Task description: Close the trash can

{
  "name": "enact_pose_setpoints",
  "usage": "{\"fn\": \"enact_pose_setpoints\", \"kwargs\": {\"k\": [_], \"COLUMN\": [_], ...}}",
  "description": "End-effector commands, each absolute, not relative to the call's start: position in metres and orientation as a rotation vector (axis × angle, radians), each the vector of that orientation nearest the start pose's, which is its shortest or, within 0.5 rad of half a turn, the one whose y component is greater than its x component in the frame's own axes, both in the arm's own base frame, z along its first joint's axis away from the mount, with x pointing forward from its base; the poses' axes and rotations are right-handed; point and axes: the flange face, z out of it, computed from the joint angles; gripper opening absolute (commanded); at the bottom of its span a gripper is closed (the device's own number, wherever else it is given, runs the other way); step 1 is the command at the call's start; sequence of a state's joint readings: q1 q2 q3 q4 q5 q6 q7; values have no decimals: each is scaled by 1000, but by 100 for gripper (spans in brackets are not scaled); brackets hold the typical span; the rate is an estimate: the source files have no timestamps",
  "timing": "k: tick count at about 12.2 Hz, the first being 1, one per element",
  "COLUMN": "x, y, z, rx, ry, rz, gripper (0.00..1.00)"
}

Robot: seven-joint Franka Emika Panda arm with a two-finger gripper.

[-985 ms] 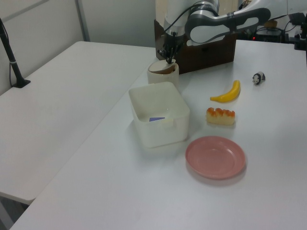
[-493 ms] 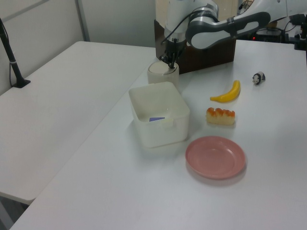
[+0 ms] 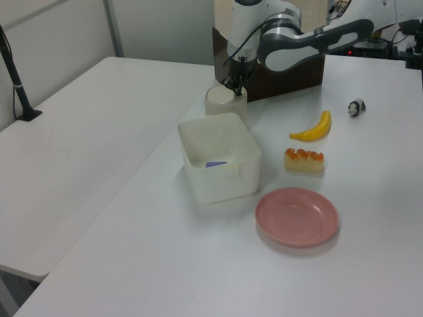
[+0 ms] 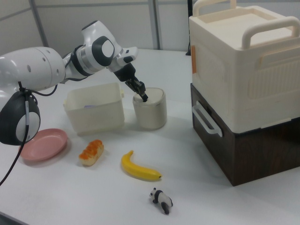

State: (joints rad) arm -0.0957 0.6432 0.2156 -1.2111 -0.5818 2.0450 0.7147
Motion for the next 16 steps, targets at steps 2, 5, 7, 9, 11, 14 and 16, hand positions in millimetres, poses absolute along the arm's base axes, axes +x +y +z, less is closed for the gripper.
{"fn": "enact_pose_setpoints", "kwargs": {"k": [2, 5, 7, 9, 11, 14, 16], "x": [743, 745, 739, 732, 717, 669, 644], "y": [16, 3, -1, 0, -4, -48, -68], "z": [405, 454, 493, 522, 557, 596, 607], "rx": [-3347, -3259, -3178, -3135, -3104, -3082, -3056], "ry": [750, 825, 865, 863, 788, 325, 153], "rz": [-605, -694, -734, -774, -751, -351, -180], "gripper": [0, 0, 0, 0, 0, 0, 0]}}
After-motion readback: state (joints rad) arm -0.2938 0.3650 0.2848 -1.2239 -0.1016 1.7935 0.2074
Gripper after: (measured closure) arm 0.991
